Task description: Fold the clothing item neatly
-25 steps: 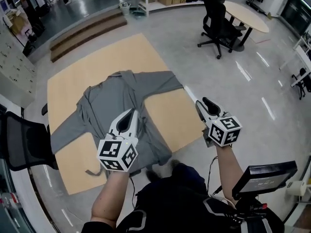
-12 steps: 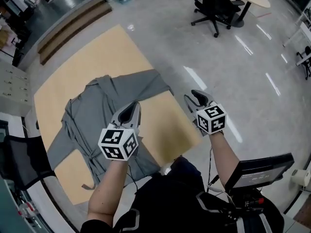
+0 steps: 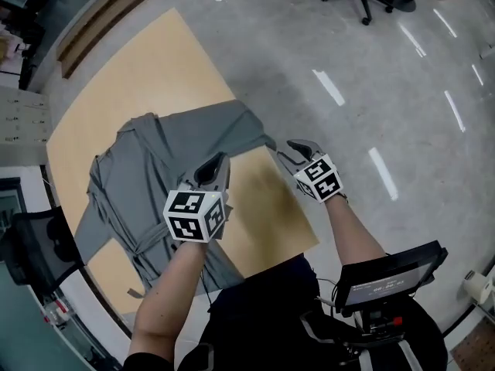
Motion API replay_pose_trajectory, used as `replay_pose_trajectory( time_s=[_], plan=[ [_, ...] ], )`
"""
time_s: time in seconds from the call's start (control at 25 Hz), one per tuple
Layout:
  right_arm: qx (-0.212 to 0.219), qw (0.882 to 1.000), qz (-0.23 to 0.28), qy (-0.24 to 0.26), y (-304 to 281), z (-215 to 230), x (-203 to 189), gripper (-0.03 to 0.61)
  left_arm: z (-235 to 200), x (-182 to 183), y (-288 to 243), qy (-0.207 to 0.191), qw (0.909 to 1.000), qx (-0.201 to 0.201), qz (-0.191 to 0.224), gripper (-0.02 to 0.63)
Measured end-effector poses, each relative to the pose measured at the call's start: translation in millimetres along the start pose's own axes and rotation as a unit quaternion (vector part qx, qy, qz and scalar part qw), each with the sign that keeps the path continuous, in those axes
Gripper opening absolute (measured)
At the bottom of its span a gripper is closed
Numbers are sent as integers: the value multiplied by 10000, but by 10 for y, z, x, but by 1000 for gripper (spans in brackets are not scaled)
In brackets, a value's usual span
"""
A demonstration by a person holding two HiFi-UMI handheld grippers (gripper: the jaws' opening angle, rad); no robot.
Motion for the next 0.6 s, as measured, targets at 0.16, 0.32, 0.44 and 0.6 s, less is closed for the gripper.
replay_pose_trajectory(
  time_s=[0.16, 0.32, 0.44, 0.6],
  plan=[
    [346, 9992, -171, 127, -326, -36, -226, 138, -61, -111, -285, -7, 9996, 72, -273, 2],
    [304, 9992, -143, 232, -402, -63, -249, 137, -47, -180, -291, 90, 9991, 126, -396, 2],
    [222, 9994, -41, 246, -410, -69, -206, 133, -81, -207, -206, 123, 9987, 222, -437, 2],
    [138, 9993, 13, 342, -383, -75, -194, 28, -147, -229, -103, 176, 9985, 361, -383, 2]
  ],
)
Point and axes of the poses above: the fingertips, and each gripper's own axes: y backward along the fingers, z to its right, x out of its top, the point moved 3 cm from there along y, backward along the fingers, and after that the axes turned 6 degrees about y, right-handed, at the moved point
